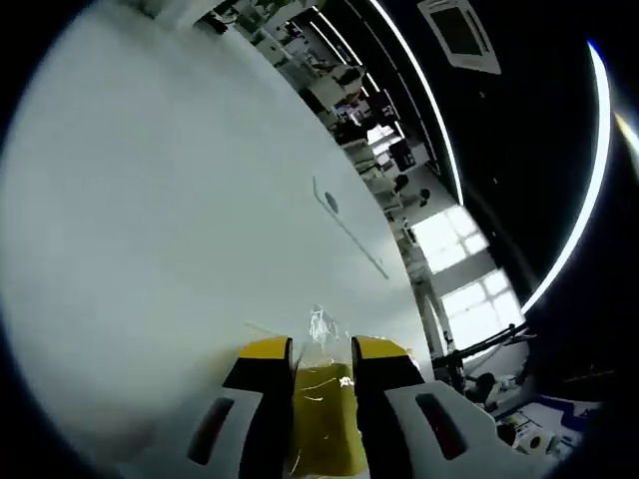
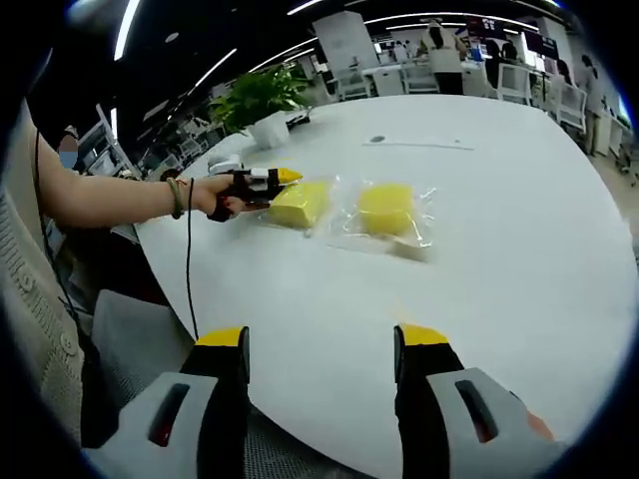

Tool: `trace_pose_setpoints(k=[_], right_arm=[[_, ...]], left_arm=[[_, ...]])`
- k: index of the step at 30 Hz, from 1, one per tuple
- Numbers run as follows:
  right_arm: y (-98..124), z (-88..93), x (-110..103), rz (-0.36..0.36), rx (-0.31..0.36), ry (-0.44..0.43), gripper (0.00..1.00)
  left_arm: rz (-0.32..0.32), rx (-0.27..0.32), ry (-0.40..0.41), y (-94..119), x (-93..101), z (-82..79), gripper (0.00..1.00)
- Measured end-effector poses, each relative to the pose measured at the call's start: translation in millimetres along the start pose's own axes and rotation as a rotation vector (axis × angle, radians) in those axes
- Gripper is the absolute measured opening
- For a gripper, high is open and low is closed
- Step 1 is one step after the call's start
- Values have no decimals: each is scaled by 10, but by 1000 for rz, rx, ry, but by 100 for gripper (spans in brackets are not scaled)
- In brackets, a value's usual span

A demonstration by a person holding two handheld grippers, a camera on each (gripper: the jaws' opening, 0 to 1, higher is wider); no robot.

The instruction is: Compare the silicone blocks by pressing each to a similar depth, holding the contact briefly, and releasing to observe deformation and rebound differences across the visible hardness samples.

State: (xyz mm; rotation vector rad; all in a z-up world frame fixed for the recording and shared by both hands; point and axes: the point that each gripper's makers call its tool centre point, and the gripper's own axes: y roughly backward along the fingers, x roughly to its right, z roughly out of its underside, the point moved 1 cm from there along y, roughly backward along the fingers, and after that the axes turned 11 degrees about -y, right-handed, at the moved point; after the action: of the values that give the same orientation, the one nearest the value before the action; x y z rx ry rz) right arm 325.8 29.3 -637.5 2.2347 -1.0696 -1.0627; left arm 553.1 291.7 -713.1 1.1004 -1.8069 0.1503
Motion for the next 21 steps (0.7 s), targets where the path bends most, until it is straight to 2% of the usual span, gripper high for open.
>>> trace_pose_setpoints(k=[3,11,21], right_arm=[[2,13,40,12,-14,13,53],[32,-32,57,21,-13,30,53],[39,-15,56,28,-12,28,53]], left_arm=[[3,10,12,-16,-15,2,20],[41,-3,2,-83,115,27,11],[54,24,-45,-114,225,-39,0]])
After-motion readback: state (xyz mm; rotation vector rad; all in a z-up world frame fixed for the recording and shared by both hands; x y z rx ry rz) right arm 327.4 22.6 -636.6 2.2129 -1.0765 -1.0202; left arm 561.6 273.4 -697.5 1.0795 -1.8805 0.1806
